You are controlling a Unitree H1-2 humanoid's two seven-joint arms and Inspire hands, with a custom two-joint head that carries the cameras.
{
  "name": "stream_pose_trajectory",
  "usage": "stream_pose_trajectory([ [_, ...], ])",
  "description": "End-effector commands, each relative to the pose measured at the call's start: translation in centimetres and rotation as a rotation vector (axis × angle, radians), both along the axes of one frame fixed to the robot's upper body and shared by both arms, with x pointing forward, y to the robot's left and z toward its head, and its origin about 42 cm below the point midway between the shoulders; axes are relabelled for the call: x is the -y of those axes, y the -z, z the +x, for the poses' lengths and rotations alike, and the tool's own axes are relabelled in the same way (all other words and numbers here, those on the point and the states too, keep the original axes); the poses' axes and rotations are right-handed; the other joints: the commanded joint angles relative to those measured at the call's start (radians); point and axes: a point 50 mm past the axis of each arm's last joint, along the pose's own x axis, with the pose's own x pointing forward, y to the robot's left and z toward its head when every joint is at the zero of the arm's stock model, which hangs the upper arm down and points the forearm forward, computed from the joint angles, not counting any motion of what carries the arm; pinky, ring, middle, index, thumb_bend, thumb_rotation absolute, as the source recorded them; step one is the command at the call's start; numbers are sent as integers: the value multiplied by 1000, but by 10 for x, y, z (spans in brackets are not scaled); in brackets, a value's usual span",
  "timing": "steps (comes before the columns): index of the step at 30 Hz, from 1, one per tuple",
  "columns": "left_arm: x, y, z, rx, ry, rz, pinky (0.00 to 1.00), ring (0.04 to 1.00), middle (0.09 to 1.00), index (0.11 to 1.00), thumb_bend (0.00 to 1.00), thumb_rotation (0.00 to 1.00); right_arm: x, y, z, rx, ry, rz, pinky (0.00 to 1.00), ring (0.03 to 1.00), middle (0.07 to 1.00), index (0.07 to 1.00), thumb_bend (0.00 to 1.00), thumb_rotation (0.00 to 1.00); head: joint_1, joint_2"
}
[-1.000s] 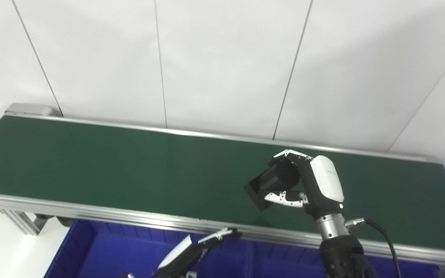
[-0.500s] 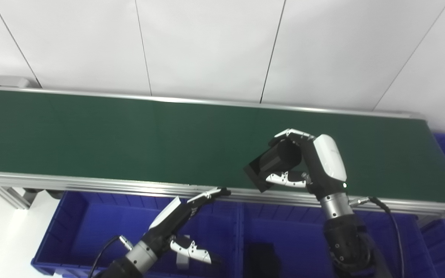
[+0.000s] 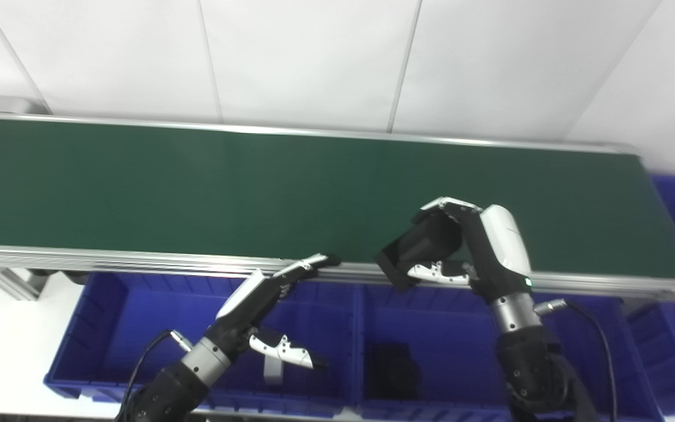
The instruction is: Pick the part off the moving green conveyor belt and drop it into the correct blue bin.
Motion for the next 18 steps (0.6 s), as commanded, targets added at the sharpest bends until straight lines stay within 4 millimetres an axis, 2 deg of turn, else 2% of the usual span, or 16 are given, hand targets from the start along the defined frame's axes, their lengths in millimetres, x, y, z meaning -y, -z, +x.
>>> stream_pose_trajectory([
  [1, -1, -18, 8, 68, 9, -20, 933, 944, 936, 870, 924, 217, 5, -11, -3, 30, 9, 7, 289, 360, 479, 528, 511, 0, -4, 6],
  [10, -5, -21, 11, 67, 11, -25, 935, 944, 934, 866, 927, 202, 20, 5, -18, -87, 68, -6, 310, 376, 495, 515, 514, 0, -24, 25],
  [18, -8, -23, 13, 70, 13, -15, 931, 945, 935, 868, 926, 198, 35, 23, -23, -144, 99, -127, 321, 369, 491, 522, 513, 0, -32, 35],
])
